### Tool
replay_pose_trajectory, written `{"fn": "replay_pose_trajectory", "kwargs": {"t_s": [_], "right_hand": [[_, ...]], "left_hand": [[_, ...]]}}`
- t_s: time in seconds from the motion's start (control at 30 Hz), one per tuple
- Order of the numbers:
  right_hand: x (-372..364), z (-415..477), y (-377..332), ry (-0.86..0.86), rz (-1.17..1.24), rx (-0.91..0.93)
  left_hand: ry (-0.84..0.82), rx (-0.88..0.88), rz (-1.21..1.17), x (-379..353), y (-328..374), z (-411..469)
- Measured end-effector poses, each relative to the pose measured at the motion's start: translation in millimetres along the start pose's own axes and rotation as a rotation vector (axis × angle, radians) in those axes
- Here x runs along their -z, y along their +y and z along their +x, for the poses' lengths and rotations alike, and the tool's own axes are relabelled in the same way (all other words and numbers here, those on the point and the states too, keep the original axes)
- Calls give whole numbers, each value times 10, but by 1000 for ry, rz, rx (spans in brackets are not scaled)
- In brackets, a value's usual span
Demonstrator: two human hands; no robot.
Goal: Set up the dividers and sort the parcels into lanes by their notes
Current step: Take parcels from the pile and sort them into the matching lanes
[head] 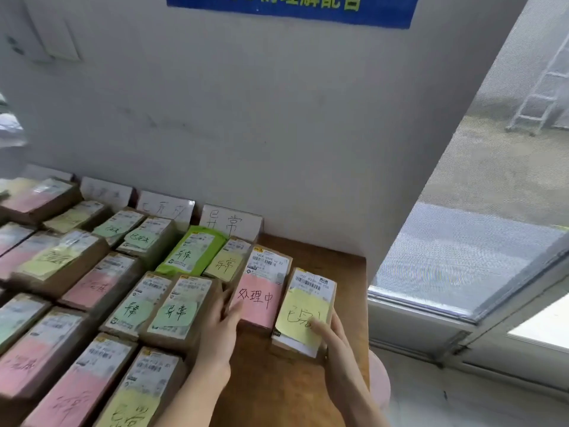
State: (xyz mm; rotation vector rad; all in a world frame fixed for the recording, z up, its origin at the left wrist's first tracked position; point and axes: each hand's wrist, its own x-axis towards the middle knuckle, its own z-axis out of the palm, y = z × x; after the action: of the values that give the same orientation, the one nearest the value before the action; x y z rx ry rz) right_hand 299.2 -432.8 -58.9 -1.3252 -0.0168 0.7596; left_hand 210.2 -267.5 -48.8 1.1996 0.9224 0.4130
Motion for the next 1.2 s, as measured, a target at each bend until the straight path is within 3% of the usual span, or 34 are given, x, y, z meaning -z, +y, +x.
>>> {"fn": "replay_pose_trajectory", "kwargs": {"t_s": [0.43, 0.93, 1.2], "right_hand": [[-996, -193, -41, -164, -94, 188], [-2753, -651, 493, -10, -51, 206], [-3248, -543, 621, 2, -104, 201]], "left_hand": [[88, -88, -204, 944, 362, -98], [-33, -79, -249, 2851, 724, 26], [-29, -66, -243, 3331, 811, 202]]}}
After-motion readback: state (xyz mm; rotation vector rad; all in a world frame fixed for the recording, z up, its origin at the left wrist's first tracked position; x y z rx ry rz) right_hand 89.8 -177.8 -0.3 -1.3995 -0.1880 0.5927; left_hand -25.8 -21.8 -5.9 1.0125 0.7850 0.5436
